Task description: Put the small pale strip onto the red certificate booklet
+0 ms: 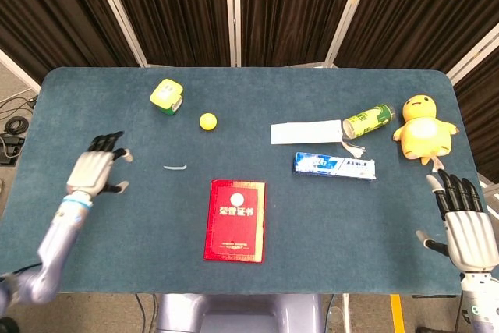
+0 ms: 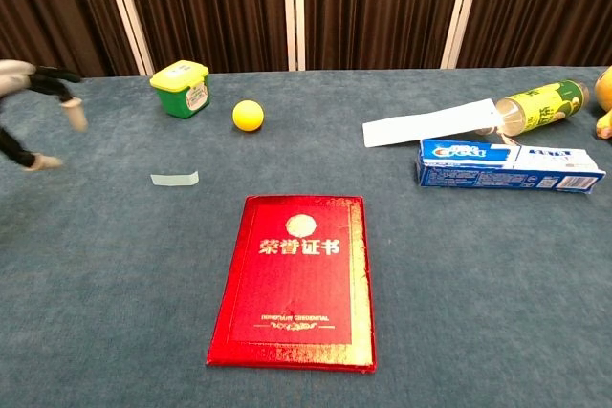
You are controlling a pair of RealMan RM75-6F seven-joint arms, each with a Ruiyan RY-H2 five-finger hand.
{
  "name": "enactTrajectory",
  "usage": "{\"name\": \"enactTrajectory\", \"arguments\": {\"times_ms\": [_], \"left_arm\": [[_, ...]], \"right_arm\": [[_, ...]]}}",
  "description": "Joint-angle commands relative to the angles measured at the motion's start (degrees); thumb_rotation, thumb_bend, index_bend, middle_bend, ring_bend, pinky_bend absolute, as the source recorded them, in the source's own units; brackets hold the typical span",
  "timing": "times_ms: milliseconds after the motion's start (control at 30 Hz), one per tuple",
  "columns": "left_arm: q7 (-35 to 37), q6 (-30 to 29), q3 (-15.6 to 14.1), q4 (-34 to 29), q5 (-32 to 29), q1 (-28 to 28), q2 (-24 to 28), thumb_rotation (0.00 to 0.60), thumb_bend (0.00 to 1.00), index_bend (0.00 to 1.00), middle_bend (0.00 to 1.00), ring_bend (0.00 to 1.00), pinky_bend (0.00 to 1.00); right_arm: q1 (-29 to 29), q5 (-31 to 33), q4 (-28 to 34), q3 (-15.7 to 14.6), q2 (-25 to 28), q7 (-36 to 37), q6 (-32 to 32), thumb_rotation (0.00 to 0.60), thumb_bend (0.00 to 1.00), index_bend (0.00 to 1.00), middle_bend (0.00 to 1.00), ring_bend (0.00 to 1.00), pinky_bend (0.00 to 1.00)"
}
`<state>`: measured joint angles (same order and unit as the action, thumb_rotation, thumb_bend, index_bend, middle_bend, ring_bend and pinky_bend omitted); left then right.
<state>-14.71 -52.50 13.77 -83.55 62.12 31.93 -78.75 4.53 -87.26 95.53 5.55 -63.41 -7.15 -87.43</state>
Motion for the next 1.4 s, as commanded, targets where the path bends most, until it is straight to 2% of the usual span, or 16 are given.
{"name": "enactTrajectory", "arguments": {"times_ms": [33,133,333,833,1400], "left_arm": [[-3.0,4.0,1.2,5.0,-3.3,4.4,-4.3,0.600,0.27,0.41,0.00,0.00,0.00],[-3.8,6.0,1.3,8.8,-4.6,7.0,-7.2,0.600,0.33,0.41,0.00,0.00,0.00],[-4.3,9.0,0.6,14.1,-5.4,10.8,-11.4,0.600,0.37,0.43,0.00,0.00,0.00],[-3.5,9.0,-1.2,20.7,-6.3,12.9,-16.8,0.600,0.40,0.45,0.00,0.00,0.00],[-5.7,9.8,-1.9,24.0,-8.7,14.5,-19.6,0.600,0.43,0.50,0.00,0.00,0.00]], "right_arm": [[0.2,1.0,-0.5,0.4,-0.1,0.0,0.5,0.600,0.00,0.06,0.00,0.00,0.00],[0.2,1.9,-0.8,0.7,-0.2,0.0,0.8,0.600,0.00,0.06,0.00,0.00,0.00],[0.2,2.2,-0.8,1.1,-0.2,-0.1,0.2,0.600,0.00,0.06,0.00,0.00,0.00],[0.3,2.3,-1.9,1.4,-0.3,1.7,-0.2,0.600,0.00,0.06,0.00,0.00,0.00],[0.5,2.7,-2.2,1.4,-0.2,2.3,0.3,0.600,0.00,0.08,0.00,0.00,0.00]]}}
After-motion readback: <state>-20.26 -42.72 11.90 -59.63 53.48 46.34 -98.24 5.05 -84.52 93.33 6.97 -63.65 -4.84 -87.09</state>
